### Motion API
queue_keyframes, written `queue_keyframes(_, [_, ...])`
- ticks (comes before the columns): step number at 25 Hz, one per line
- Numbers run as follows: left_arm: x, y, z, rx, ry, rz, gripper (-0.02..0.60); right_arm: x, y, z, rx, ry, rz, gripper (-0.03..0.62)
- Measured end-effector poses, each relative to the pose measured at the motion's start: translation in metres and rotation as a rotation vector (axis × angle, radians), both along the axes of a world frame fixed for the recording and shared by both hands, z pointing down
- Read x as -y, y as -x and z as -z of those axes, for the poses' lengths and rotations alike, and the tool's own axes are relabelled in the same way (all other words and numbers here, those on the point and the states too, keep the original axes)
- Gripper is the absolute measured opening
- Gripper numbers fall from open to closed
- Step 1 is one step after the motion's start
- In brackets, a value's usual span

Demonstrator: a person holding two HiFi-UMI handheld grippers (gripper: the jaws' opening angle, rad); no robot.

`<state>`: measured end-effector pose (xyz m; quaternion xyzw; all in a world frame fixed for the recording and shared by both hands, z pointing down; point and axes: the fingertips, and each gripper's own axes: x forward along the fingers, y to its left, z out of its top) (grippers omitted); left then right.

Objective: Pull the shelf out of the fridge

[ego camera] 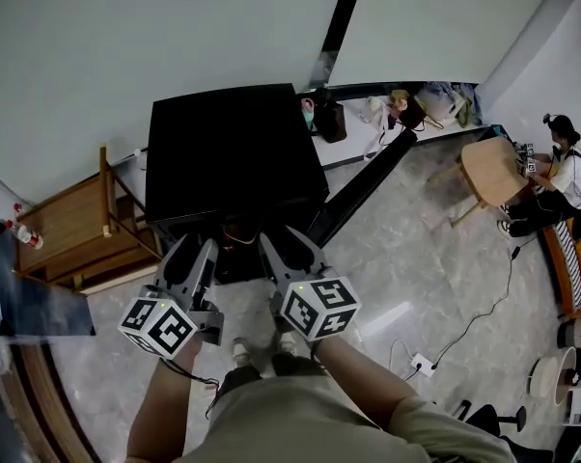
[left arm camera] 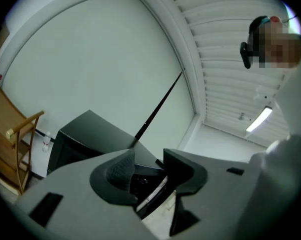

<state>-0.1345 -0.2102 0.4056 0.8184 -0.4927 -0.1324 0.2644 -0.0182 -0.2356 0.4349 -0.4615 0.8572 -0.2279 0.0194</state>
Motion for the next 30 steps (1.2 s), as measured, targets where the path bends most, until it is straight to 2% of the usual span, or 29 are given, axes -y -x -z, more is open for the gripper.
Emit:
queue_keyframes(9, [0.026,0.004,-0.063,-0.224,0.127,0.0,0.161,0.021,0.018,-0.059,0.103,0.161,-0.023,0.138])
queue_keyframes(17, [0.043,0.006,-0.105,-0.411,0.206,-0.007,0.169,0.037,0.023,-0.109,0.22,0.275,-0.079,0.138])
queue_keyframes(20, [0.053,0.006,-0.117,-0.473,0.225,0.006,0.172,0.046,0.024,-0.124,0.264,0.304,-0.097,0.138])
queue_keyframes(24, [0.065,0.008,-0.139,-0.595,0.266,0.037,0.173,0.06,0.023,-0.143,0.342,0.342,-0.128,0.138])
queue_keyframes(27, [0.076,0.012,-0.153,-0.593,0.259,0.039,0.173,0.07,0.022,-0.155,0.375,0.363,-0.147,0.138])
queue_keyframes(30, [0.08,0.014,-0.169,-0.627,0.29,0.055,0.173,0.077,0.019,-0.165,0.366,0.365,-0.157,0.138])
